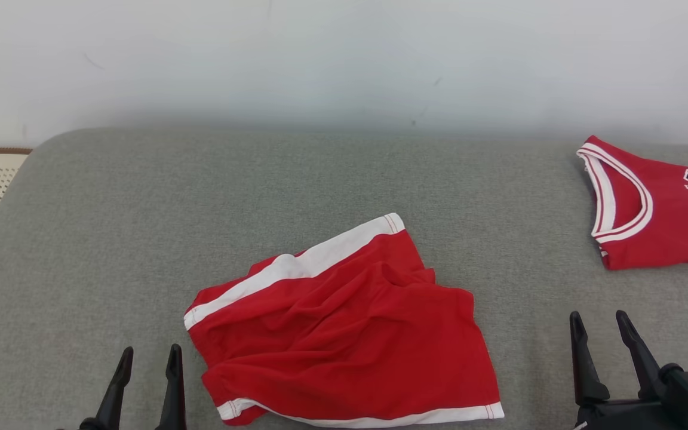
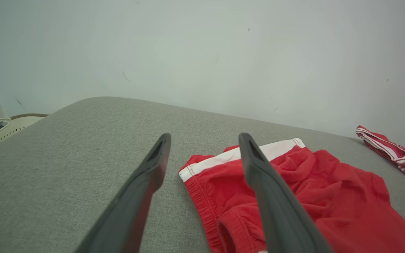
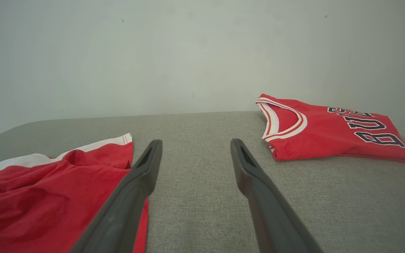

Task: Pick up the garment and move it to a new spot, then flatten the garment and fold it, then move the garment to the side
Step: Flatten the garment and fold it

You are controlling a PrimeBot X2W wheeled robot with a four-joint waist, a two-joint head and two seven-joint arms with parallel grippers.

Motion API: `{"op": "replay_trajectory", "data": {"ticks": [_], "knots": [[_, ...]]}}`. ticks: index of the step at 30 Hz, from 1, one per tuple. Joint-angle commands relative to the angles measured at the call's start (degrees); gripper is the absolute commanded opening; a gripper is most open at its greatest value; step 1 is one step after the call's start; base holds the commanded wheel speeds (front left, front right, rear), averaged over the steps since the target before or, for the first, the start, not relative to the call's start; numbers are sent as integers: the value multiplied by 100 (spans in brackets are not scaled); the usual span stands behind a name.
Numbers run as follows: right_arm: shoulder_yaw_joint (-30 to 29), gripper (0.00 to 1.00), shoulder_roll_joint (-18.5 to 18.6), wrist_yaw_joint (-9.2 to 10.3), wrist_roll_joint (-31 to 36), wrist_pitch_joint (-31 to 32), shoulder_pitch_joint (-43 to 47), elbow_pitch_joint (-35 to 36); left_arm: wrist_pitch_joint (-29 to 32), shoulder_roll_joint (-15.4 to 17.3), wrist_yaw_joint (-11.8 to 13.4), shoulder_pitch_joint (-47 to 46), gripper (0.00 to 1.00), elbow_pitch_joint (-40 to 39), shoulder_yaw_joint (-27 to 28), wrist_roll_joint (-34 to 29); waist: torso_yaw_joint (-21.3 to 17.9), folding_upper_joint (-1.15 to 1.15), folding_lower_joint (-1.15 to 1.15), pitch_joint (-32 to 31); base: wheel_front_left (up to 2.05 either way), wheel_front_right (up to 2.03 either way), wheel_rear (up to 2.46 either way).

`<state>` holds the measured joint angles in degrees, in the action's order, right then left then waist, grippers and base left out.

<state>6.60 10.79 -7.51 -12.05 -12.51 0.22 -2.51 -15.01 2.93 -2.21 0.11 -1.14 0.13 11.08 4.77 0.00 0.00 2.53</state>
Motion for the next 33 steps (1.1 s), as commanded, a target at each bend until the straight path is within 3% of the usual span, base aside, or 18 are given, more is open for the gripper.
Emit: {"op": "replay_trajectory", "data": {"ticks": [1, 15, 33], "knots": [[-6, 100, -13, 5, 37, -30, 58, 26, -22, 1, 25, 42, 100, -28, 31, 15, -56, 0, 0, -35, 0, 0, 0], [203, 100, -198, 5, 76, -175, 96, -116, -22, 2, 20, -244, 100, 308, 66, -458, -464, 0, 0, -251, 0, 0, 0], [177, 100, -260, 5, 132, -222, 75, -220, -22, 0, 52, -121, 100, 393, -69, -458, -515, 0, 0, -295, 0, 0, 0]]}}
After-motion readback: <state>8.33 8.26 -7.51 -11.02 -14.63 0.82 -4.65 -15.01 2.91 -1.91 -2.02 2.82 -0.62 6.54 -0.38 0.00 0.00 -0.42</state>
